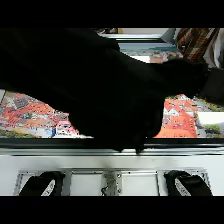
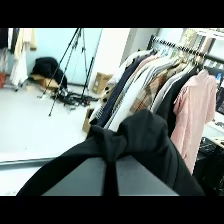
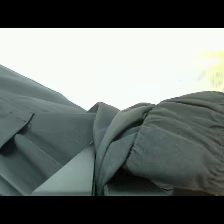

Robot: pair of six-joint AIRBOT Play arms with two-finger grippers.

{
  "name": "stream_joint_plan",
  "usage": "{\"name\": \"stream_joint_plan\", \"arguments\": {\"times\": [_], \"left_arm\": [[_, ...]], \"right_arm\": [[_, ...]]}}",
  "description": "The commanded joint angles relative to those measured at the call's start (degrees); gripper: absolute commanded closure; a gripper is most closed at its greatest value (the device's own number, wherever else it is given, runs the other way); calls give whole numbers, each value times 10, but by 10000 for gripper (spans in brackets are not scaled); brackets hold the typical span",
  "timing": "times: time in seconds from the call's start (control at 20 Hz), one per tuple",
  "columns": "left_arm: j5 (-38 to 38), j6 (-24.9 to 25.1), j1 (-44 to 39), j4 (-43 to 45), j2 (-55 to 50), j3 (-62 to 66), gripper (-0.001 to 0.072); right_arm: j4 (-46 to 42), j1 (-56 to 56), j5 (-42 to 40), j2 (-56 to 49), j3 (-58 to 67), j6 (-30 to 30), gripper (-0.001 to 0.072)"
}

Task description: Fold the clothes and pants, and hang the long-sleeved shirts on hangers.

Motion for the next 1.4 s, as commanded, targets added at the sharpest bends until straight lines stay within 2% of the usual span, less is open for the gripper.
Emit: {"name": "stream_joint_plan", "arguments": {"times": [0.0, 0.2, 0.3, 0.45, 0.55, 0.6, 0.65, 0.7, 0.75, 0.8, 0.85, 0.9, 1.1, 1.25, 1.35], "left_arm": [[11, 1, -6, 5, -74, 38, 698], [12, 1, -6, 0, -233, 59, 698], [12, 1, -10, 1, -327, 75, 698], [32, 2, -27, 1, -485, 143, 698], [29, 1, -35, -2, -588, 218, 698], [17, 1, -38, 0, -631, 255, 697], [14, 1, -38, 0, -660, 276, 678], [16, 1, -36, 2, -672, 278, 376], [23, 1, -27, 0, -672, 264, 24], [28, 1, -16, 1, -661, 240, 9], [22, 1, 0, 2, -648, 218, 43], [5, 0, 20, 4, -633, 202, 42], [-130, 2, 114, 7, -547, 120, 43], [-172, 10, 150, 58, -442, -30, 43], [-189, 10, 154, 76, -363, -163, 43]], "right_arm": [[-78, 0, 75, 16, -15, 127, 694], [-99, 1, 70, -38, -103, 130, 694], [-99, 1, 29, -90, -144, 102, 694], [-104, -3, -115, -212, -154, 71, 693], [-75, -11, -236, -290, -138, 17, 688], [-55, -16, -287, -325, -120, -19, 634], [-39, -25, -317, -352, -99, -45, 469], [-24, -36, -329, -372, -75, -66, 307], [-15, -49, -330, -386, -47, -94, 226], [-13, -64, -329, -390, -26, -119, 221], [-13, -81, -326, -385, -10, -132, 221], [-13, -97, -327, -372, -5, -142, 221], [-35, -140, -280, -295, -6, -204, 223], [-116, -142, -188, -242, -14, -207, 223], [-137, -142, -143, -210, -40, -207, 223]]}}
